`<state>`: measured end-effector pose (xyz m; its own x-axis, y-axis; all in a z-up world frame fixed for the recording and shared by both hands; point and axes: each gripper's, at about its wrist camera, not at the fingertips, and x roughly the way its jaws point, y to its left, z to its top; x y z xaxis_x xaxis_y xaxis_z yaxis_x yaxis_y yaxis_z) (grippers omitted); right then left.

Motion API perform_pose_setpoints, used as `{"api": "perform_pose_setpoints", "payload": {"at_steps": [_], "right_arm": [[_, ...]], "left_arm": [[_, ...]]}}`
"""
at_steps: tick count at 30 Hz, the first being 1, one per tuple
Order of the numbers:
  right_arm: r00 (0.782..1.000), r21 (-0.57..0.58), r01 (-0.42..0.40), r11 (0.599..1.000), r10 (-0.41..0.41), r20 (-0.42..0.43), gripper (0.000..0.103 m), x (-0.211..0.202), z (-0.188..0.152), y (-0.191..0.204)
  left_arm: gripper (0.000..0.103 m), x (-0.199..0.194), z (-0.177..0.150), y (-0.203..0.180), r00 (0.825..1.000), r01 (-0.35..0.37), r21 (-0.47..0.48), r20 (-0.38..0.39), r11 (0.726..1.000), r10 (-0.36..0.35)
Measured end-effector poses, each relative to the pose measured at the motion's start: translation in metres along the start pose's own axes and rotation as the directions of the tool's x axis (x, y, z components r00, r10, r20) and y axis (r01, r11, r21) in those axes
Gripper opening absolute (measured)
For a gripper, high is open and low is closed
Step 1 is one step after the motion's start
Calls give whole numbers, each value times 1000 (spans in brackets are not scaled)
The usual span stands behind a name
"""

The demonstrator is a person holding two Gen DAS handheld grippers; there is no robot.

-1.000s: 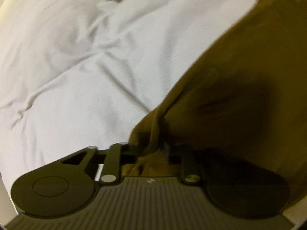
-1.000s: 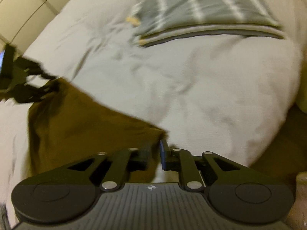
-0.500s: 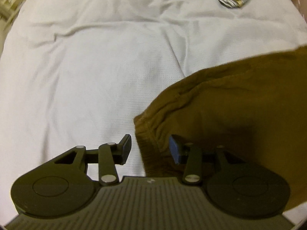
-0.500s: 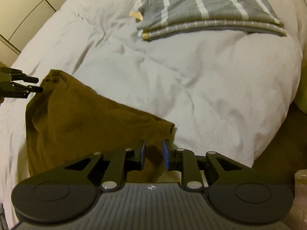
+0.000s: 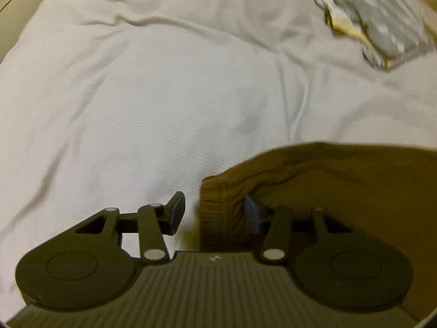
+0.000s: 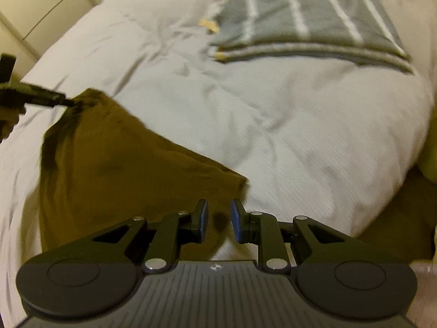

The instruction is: Fold clothes

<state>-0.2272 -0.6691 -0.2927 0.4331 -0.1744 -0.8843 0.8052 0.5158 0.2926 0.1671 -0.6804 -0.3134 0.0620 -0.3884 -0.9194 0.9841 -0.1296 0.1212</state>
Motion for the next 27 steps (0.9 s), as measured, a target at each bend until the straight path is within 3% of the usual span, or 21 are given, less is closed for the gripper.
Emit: {"api": "perform_pose_setpoints", "payload": {"at_steps": [4, 9, 16, 18, 27], "right_arm": [[999, -51, -18, 999, 17, -33, 22, 19, 13, -3], [992, -74, 121, 990, -123, -24, 22, 22, 24, -25], [998, -242, 2, 970, -17, -62, 26, 17, 19, -4], [996, -309, 2, 951, -30, -85, 32, 29, 16, 6], [994, -435, 82, 897, -102, -24, 32, 22, 18, 29]], "left_arm": [[42, -18, -15, 2, 999, -26, -79, 23, 997, 27], [42, -45, -45, -8, 997, -64, -131, 31, 989, 68], [42, -93, -113, -45, 996, -78, -219, 26, 973, 85], [43, -101, -132, -61, 997, -67, -251, 20, 966, 74], [43, -118, -213, -129, 999, -35, -295, -8, 955, 34]]}}
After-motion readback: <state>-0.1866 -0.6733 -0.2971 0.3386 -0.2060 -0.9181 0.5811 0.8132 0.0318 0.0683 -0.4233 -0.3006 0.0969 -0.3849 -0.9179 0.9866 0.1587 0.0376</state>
